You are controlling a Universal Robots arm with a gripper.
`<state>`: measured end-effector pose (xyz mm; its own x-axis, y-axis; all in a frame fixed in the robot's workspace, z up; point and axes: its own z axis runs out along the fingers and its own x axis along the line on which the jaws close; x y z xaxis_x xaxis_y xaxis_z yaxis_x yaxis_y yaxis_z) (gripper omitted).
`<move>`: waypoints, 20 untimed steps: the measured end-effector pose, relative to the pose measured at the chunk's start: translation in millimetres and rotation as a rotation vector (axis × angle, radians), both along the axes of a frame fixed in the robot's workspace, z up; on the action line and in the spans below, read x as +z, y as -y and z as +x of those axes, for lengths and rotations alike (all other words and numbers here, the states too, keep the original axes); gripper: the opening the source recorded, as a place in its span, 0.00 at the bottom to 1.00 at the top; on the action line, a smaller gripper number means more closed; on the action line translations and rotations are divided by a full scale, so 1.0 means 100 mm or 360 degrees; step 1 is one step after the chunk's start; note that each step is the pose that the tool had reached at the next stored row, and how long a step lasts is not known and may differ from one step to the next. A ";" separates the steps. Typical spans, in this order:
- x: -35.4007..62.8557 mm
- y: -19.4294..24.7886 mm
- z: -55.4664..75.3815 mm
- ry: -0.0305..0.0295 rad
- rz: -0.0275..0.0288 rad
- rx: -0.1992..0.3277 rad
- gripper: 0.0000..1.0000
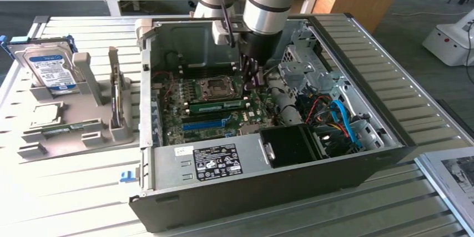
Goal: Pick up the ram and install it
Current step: 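Press down the ram until it locks into place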
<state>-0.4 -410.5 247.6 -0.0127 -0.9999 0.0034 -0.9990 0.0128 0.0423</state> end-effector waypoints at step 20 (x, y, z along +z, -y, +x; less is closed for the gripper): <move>-0.129 0.000 0.05 0.00000 0.00000 0.0000 0.11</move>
<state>4.2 -410.5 234.8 -0.0127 -0.9999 0.0034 -0.9990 0.0129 0.0423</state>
